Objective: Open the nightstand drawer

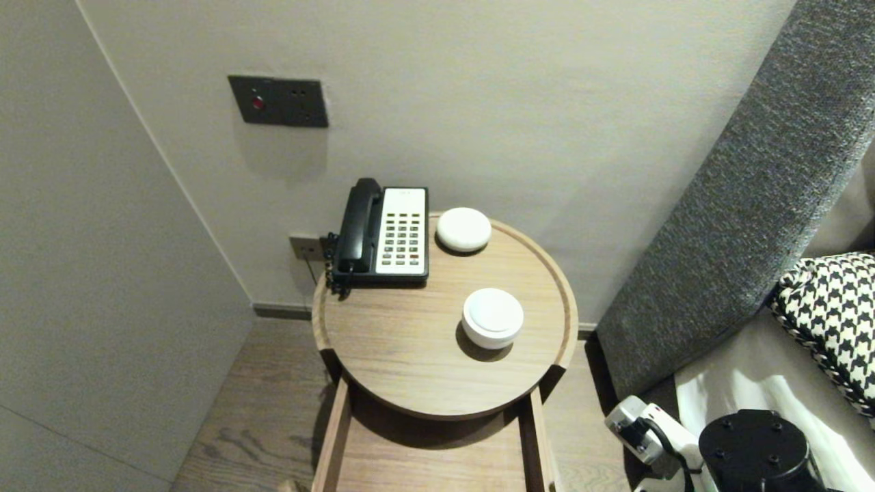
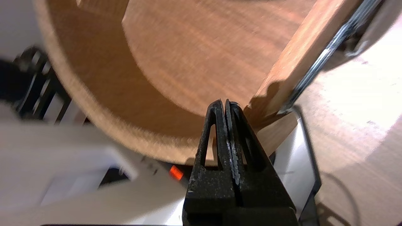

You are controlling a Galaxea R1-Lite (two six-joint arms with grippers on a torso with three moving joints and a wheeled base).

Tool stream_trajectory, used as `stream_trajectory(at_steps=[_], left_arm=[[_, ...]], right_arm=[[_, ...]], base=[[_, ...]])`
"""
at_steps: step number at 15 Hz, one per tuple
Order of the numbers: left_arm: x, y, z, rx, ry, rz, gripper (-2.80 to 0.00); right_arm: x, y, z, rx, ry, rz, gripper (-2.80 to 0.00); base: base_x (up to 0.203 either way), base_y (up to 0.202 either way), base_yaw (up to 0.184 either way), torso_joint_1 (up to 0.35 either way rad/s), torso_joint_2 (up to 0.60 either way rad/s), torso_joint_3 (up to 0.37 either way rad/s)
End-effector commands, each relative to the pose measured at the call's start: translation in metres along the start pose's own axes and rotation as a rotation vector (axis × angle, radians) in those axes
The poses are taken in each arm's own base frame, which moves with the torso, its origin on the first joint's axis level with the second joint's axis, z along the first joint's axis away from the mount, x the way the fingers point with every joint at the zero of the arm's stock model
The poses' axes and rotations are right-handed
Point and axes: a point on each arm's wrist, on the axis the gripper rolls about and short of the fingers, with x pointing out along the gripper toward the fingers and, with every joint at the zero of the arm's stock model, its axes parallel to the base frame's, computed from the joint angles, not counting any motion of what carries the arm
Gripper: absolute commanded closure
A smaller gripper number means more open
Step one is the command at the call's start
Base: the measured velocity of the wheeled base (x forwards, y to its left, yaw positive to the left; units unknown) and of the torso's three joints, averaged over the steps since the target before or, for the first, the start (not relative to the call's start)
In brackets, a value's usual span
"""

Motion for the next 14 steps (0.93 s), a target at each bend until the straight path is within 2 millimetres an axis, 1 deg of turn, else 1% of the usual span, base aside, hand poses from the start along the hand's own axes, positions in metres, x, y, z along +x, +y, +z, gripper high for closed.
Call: stream_trajectory(at_steps=[1, 5, 9, 11, 12, 14], left_arm=[[0.000, 0.000, 0.000, 0.001, 0.000, 0.001, 0.00], [0.000, 0.000, 0.000, 0.000, 0.000, 0.001, 0.00], [0.000, 0.000, 0.000, 0.000, 0.000, 0.001, 0.00], [0.000, 0.000, 0.000, 0.001, 0.000, 0.001, 0.00], [0.000, 0.000, 0.000, 0.000, 0.000, 0.001, 0.00], [0.000, 0.000, 0.000, 0.000, 0.000, 0.001, 0.00]], right_arm=[[-0.005, 0.006, -0.006, -0.021, 0.013, 0.044, 0.00], [-0.007, 0.007, -0.013, -0.043, 0.040, 0.053, 0.00], [-0.007, 0.006, -0.013, -0.049, 0.036, 0.053, 0.00], [-0.006, 0.007, -0.007, -0.042, 0.008, 0.053, 0.00], [-0.007, 0.009, 0.002, -0.038, -0.029, 0.057, 0.00], [-0.017, 0.006, 0.022, -0.010, -0.137, 0.036, 0.00]], base=[[0.000, 0.000, 0.000, 0.000, 0.00, 0.000], [0.000, 0.000, 0.000, 0.000, 0.00, 0.000], [0.000, 0.000, 0.000, 0.000, 0.00, 0.000], [0.000, 0.000, 0.000, 0.000, 0.00, 0.000], [0.000, 0.000, 0.000, 0.000, 0.00, 0.000], [0.000, 0.000, 0.000, 0.000, 0.00, 0.000]])
